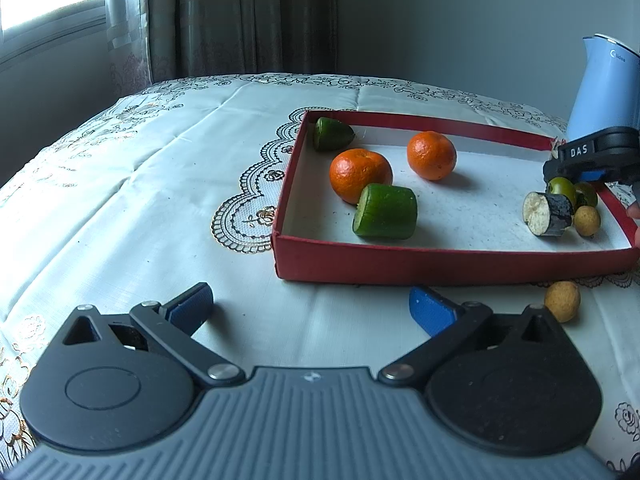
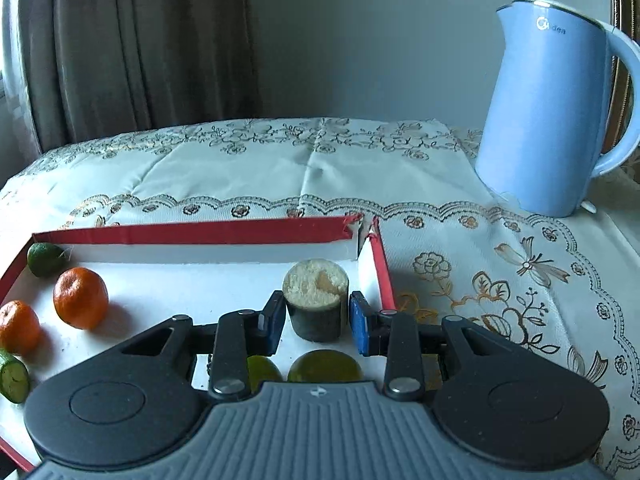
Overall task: Organize fruits
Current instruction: 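Carry the eggplant chunk into the red tray and open the right gripper, then withdraw the right gripper while the left gripper moves toward the brown round fruit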
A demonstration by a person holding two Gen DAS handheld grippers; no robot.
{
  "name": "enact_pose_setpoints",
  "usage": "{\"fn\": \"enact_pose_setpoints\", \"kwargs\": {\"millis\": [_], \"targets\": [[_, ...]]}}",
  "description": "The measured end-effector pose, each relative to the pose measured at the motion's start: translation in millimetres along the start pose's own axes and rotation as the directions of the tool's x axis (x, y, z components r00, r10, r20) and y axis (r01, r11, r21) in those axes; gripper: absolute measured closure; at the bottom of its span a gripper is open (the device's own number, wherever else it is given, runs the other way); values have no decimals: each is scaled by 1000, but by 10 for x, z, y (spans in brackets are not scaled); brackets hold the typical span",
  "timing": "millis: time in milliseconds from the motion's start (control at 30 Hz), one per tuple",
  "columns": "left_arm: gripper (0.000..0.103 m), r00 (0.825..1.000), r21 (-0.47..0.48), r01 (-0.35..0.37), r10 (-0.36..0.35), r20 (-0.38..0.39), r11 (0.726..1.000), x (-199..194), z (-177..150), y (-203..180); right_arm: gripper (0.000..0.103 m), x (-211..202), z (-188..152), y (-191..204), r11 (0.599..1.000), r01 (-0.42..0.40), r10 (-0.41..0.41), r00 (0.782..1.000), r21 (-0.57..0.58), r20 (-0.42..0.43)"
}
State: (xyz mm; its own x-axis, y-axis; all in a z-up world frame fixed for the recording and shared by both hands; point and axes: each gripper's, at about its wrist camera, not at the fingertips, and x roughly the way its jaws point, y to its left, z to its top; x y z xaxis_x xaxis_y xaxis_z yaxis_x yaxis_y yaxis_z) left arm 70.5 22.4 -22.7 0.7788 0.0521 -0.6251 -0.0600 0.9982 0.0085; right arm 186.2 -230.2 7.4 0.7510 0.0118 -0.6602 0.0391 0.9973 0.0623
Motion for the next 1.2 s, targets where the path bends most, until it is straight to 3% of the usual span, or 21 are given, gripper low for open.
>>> {"fn": "enact_pose_setpoints", "kwargs": {"millis": [133, 267, 533, 833, 1033, 1200], "targets": [[0, 1000, 0, 0, 0, 0, 1000, 0, 0, 0, 56, -164, 22, -75, 999, -17, 16, 999, 30, 27], [0, 1000, 0, 0, 0, 0, 1000, 0, 1, 0, 55, -462, -47, -195, 997, -52, 48, 996, 58, 72], [0, 1000, 0, -5, 5, -1, 1000, 5, -6, 0, 47, -1089, -669, -477, 986, -123, 112, 988, 112, 105], [0, 1000, 0, 2, -2, 2, 1000, -24, -8, 2, 44, -1255, -1136, -503, 997, -65, 60, 994, 42, 95], [0, 993, -41, 115, -113, 29, 993, -284, -72, 61, 36, -1182, -1158, -490, 995, -94, 91, 993, 29, 79], [0, 977, 4, 210, -210, 27, 978, -466, -70, -234, 36, -1146, -1191, -486, 995, -101, 99, 993, 26, 58]]}}
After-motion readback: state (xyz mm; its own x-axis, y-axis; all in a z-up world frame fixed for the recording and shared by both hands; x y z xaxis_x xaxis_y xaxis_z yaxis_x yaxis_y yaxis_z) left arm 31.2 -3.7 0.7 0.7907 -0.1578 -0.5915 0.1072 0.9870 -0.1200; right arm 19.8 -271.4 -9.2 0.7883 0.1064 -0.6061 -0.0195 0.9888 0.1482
